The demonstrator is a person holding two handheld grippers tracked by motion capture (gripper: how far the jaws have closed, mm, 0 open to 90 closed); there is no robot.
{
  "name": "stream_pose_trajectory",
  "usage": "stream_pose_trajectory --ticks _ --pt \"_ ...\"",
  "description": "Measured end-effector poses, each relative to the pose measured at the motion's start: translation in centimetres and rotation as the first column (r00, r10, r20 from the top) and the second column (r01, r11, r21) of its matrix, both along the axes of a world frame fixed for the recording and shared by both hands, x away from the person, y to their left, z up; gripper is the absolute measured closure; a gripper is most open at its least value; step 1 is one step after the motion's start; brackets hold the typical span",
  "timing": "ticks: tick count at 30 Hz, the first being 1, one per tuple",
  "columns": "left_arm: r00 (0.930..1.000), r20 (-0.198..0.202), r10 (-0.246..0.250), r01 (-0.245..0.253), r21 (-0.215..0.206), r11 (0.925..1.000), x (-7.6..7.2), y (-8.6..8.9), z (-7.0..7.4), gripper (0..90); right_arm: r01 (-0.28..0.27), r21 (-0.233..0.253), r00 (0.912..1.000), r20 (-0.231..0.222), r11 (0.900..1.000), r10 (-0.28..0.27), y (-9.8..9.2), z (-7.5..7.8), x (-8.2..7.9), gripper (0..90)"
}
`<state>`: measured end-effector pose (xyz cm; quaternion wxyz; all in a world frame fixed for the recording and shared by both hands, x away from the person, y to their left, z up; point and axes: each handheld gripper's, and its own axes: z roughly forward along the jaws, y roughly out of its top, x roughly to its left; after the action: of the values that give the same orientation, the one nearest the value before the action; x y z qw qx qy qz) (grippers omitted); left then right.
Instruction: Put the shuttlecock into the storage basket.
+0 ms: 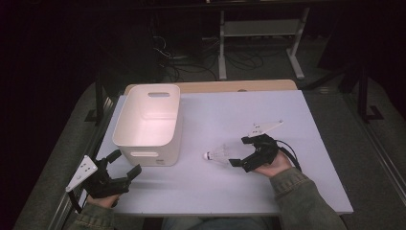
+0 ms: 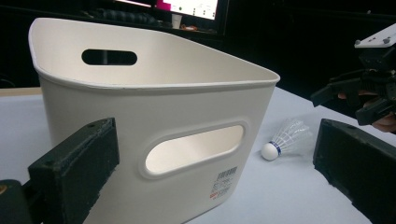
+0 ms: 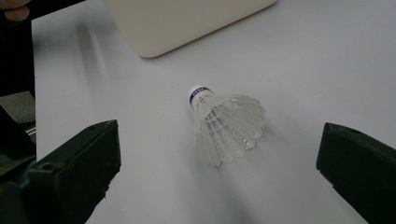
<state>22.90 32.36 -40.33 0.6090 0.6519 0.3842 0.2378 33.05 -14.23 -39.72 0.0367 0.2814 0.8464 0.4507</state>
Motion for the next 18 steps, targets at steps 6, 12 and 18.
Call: stream_pose_trajectory --ticks 6,12,18 --pt "1.0 0.001 -0.002 0.002 0.001 1.0 0.0 0.0 0.0 0.0 -0.013 -0.012 0.9999 -0.01 1.0 0.013 0.6 -0.3 0.1 0.0" --pt "1.0 0.0 -0.003 0.003 0.003 1.0 0.0 0.0 0.0 0.0 -0.031 -0.007 0.9995 -0.009 1.0 0.031 1.1 -0.5 0.1 0.8" --pt "1.0 0.0 -0.003 0.003 0.002 1.0 0.0 0.0 0.0 0.0 -0.048 0.002 0.9988 -0.009 0.999 0.048 1.2 -0.4 0.1 5.9"
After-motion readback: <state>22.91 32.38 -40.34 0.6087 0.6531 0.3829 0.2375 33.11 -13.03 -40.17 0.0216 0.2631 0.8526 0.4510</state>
